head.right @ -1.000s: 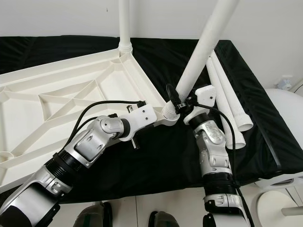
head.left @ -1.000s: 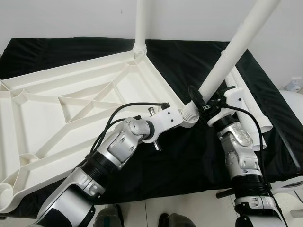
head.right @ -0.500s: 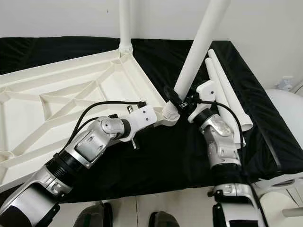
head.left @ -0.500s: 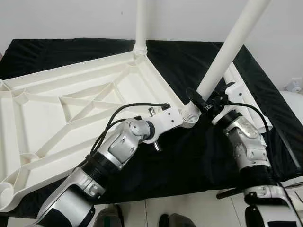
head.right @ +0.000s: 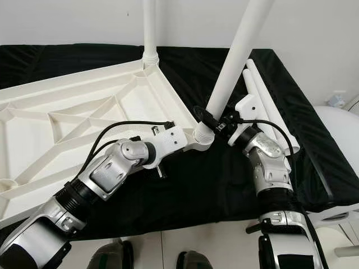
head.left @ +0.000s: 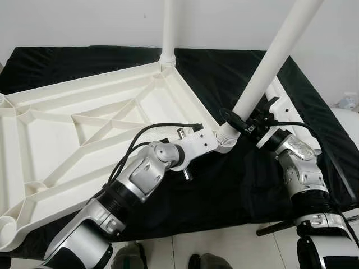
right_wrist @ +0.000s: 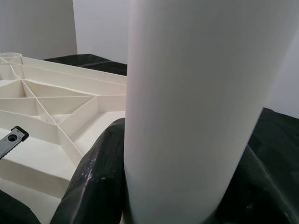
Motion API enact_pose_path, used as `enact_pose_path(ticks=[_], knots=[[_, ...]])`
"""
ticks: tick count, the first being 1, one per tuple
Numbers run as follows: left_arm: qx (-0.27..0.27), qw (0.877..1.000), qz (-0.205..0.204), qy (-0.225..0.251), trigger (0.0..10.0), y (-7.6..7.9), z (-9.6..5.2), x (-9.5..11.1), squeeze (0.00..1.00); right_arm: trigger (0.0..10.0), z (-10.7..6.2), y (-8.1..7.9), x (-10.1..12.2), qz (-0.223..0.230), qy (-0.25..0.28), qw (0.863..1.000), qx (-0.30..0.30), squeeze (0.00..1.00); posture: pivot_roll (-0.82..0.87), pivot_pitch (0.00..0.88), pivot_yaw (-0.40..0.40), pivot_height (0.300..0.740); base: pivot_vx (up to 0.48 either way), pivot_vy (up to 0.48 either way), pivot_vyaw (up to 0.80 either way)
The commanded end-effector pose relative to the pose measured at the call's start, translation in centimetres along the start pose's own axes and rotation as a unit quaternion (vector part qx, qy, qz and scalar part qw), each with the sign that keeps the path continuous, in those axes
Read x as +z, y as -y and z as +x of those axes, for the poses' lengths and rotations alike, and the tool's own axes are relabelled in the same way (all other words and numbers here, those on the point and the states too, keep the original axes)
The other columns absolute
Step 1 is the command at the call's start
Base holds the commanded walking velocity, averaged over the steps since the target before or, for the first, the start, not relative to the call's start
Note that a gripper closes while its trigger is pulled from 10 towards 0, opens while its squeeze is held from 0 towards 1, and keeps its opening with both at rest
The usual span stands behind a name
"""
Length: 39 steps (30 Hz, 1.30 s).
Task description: Building children table
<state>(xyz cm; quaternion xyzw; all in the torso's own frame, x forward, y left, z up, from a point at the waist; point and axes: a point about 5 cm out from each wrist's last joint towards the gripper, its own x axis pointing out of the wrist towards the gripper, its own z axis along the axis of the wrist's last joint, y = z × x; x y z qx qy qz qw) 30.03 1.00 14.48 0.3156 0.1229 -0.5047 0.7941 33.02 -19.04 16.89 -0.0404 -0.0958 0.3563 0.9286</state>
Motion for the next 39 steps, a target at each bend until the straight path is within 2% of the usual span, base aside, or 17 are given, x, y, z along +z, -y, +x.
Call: enact_pose_path(ticks=[1, 7, 13, 15, 24, 27, 33, 36, 39], knots=[[-0.013, 1.000, 0.004, -0.013, 10.0, 0.3, -0.2, -0.5, 0.00, 10.0, -2.9, -0.2, -5.3, 0.063, -0.115, 0.989, -0.061, 0.00, -0.02, 0.103, -0.023, 0.740, 0.000, 0.000, 0.00], [-0.012, 1.000, 0.003, -0.013, 10.0, 0.2, -0.2, -0.5, 0.00, 10.0, -1.7, -1.6, -5.6, 0.067, -0.098, 0.986, -0.114, 0.00, -0.02, 0.108, -0.024, 0.740, 0.000, 0.000, 0.00], [-0.011, 1.000, 0.003, -0.013, 10.0, 0.2, -0.2, -0.4, 0.00, 10.0, -1.2, -2.0, -5.8, 0.062, -0.097, 0.983, -0.141, 0.00, -0.02, 0.108, -0.024, 0.740, 0.000, 0.000, 0.00], [-0.011, 1.000, 0.004, -0.012, 10.0, 0.2, -0.2, -0.4, 0.00, 10.0, -0.4, -2.5, -5.6, 0.060, -0.089, 0.979, -0.174, 0.00, -0.02, 0.107, -0.024, 0.740, 0.000, 0.000, 0.00], [-0.009, 1.000, 0.004, -0.011, 10.0, 0.0, -0.3, -0.3, 0.00, 10.0, 2.1, -4.5, -4.3, 0.047, -0.058, 0.972, -0.221, 0.00, -0.02, 0.103, -0.028, 0.740, 0.000, 0.000, 0.00], [-0.007, 1.000, 0.005, -0.011, 10.0, -0.1, -0.3, -0.3, 0.00, 10.0, 3.2, -5.9, -3.9, 0.043, -0.049, 0.970, -0.234, 0.00, -0.01, 0.102, -0.031, 0.740, 0.000, 0.000, 0.00], [-0.004, 1.000, 0.004, -0.010, 10.0, -0.2, -0.4, -0.3, 0.00, 10.0, 3.7, -7.4, -3.9, 0.062, -0.042, 0.962, -0.263, 0.00, -0.01, 0.102, -0.033, 0.740, 0.000, 0.000, 0.00], [-0.004, 1.000, 0.002, -0.010, 10.0, -0.2, -0.4, -0.3, 0.00, 10.0, 3.7, -7.9, -3.8, 0.058, -0.040, 0.962, -0.265, 0.00, -0.01, 0.103, -0.034, 0.740, 0.000, 0.000, 0.00], [-0.004, 1.000, 0.002, -0.009, 10.0, -0.2, -0.5, -0.3, 0.00, 10.0, 3.5, -8.1, -3.8, 0.060, -0.040, 0.953, -0.295, 0.00, -0.01, 0.103, -0.034, 0.740, 0.000, 0.000, 0.00]])
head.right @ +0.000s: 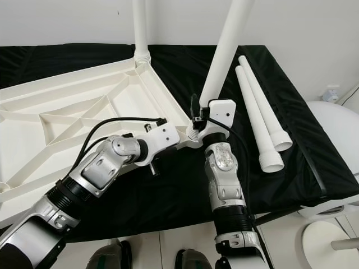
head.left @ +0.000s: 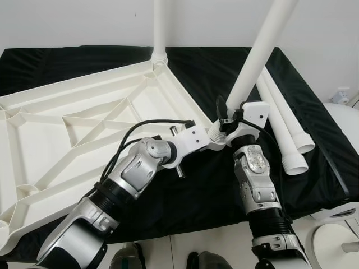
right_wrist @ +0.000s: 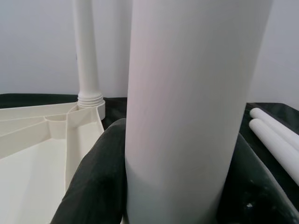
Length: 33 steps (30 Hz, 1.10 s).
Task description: Building children table
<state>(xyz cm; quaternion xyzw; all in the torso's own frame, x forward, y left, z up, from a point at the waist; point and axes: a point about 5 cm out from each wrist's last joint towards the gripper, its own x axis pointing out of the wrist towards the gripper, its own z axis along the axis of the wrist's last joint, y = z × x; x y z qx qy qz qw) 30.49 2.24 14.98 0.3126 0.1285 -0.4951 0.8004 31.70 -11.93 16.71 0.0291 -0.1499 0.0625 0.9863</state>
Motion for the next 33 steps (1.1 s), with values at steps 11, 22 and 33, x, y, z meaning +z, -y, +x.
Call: enact_pose_path(ticks=[11, 22, 33], knots=[[-0.014, 1.000, 0.011, -0.002, 10.0, 0.8, 0.4, 0.3, 0.00, 10.0, -2.5, -1.8, -4.1, -0.010, -0.109, 0.994, -0.012, 0.00, -0.01, 0.101, -0.037, 0.740, 0.000, 0.000, 0.00], [-0.016, 1.000, 0.012, -0.003, 10.0, 1.0, 0.3, 0.2, 0.00, 10.0, -3.4, 1.4, -5.6, -0.010, -0.148, 0.985, -0.083, 0.00, -0.01, 0.094, -0.037, 0.740, 0.000, 0.000, 0.00], [-0.020, 1.000, 0.015, -0.001, 10.0, 1.2, 0.4, 0.3, 0.00, 10.0, -4.3, 2.3, -6.0, -0.023, -0.154, 0.983, -0.094, 0.00, -0.01, 0.088, -0.036, 0.740, 0.000, 0.000, 0.00]])
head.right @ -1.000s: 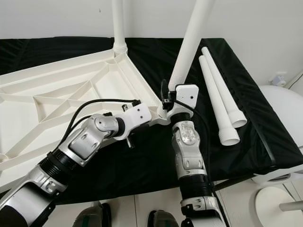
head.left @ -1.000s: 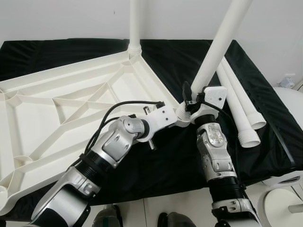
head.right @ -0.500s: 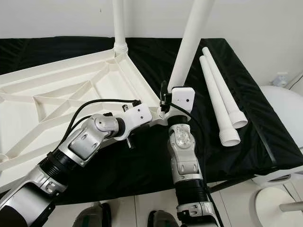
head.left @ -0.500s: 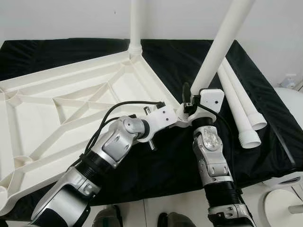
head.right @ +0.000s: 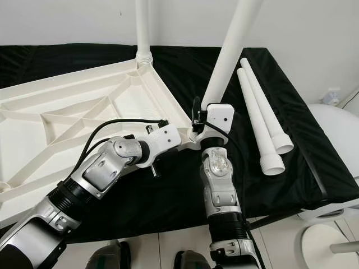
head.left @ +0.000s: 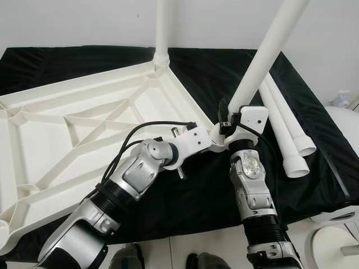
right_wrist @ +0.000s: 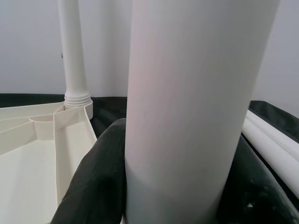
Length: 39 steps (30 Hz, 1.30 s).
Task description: Building children table
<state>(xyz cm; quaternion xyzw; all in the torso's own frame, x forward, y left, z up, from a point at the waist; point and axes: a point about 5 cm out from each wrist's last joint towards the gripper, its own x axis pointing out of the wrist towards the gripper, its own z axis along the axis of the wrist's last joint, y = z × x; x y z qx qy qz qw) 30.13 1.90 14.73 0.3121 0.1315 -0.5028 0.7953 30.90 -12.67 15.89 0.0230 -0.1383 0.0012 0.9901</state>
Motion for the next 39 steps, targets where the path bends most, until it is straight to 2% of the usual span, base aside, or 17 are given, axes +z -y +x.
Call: enact_pose_path(ticks=[1, 9, 15, 39], knots=[[-0.010, 1.000, 0.014, -0.001, 10.0, 0.6, 0.3, 0.3, 0.00, 10.0, -2.9, 1.7, -5.6, -0.017, -0.142, 0.989, -0.032, 0.00, -0.01, 0.087, -0.036, 0.740, 0.000, 0.000, 0.00], [-0.010, 1.000, 0.017, 0.000, 10.0, 0.7, 0.2, 0.4, 0.00, 10.0, -3.3, 1.7, -5.7, -0.006, -0.144, 0.989, -0.043, 0.00, -0.01, 0.084, -0.035, 0.740, 0.000, 0.000, 0.00], [-0.011, 1.000, 0.016, 0.001, 10.0, 0.7, 0.3, 0.4, 0.00, 10.0, -2.9, 1.9, -5.3, -0.008, -0.137, 0.989, -0.048, 0.00, -0.01, 0.086, -0.035, 0.740, 0.000, 0.000, 0.00], [-0.009, 1.000, 0.011, 0.004, 10.0, 0.7, 0.3, 0.5, 0.00, 10.0, -1.0, 1.6, -2.0, -0.044, -0.067, 0.997, -0.005, 0.00, -0.02, 0.095, -0.042, 0.740, 0.000, 0.000, 0.00]])
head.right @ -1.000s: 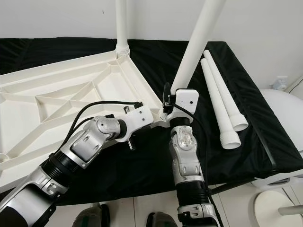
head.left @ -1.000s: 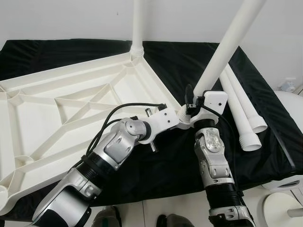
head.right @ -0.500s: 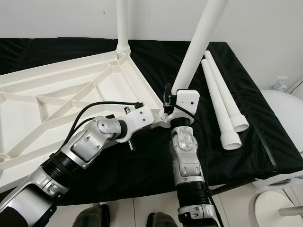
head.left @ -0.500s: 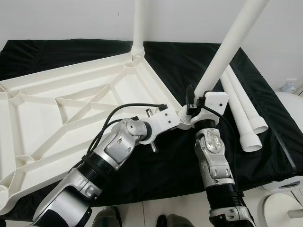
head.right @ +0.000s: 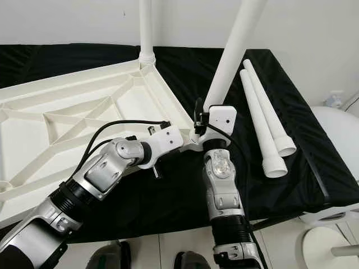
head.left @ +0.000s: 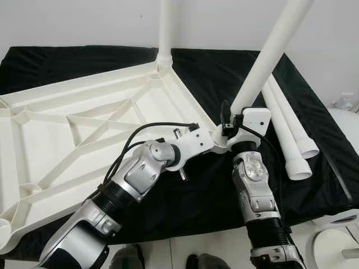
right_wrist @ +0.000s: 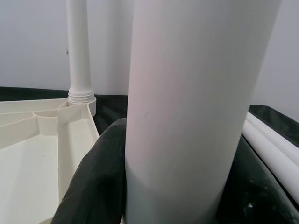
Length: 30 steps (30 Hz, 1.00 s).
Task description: Building children table
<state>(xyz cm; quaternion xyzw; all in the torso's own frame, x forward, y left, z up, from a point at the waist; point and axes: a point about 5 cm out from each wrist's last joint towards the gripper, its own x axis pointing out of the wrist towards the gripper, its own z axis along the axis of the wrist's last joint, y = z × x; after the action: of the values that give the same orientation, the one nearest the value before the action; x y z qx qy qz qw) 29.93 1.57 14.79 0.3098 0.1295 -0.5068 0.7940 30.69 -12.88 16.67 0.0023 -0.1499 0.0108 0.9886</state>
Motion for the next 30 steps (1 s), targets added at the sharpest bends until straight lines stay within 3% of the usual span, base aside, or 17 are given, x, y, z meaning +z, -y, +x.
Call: enact_pose_path(ticks=[1, 8, 24, 30], knots=[[-0.005, 1.000, 0.011, 0.001, 10.0, 0.4, 0.2, 0.3, 0.00, 10.0, -1.0, 1.3, -2.7, -0.024, -0.075, 0.997, -0.016, 0.00, -0.02, 0.096, -0.042, 0.740, 0.000, 0.000, 0.00], [-0.005, 1.000, 0.011, 0.001, 10.0, 0.4, 0.2, 0.3, 0.00, 10.0, -0.6, 1.3, -1.8, -0.019, -0.060, 0.998, -0.015, 0.00, -0.02, 0.097, -0.041, 0.740, 0.000, 0.000, 0.00], [-0.006, 1.000, 0.012, 0.002, 10.0, 0.3, 0.2, 0.4, 0.00, 10.0, -1.0, 1.7, -2.5, -0.020, -0.076, 0.997, -0.017, 0.00, -0.02, 0.098, -0.039, 0.740, 0.000, 0.000, 0.00], [-0.005, 1.000, 0.012, 0.002, 10.0, 0.3, 0.2, 0.4, 0.00, 10.0, -0.7, 2.0, -1.6, 0.003, -0.052, 0.998, -0.026, 0.00, -0.02, 0.098, -0.038, 0.740, 0.000, 0.000, 0.00]])
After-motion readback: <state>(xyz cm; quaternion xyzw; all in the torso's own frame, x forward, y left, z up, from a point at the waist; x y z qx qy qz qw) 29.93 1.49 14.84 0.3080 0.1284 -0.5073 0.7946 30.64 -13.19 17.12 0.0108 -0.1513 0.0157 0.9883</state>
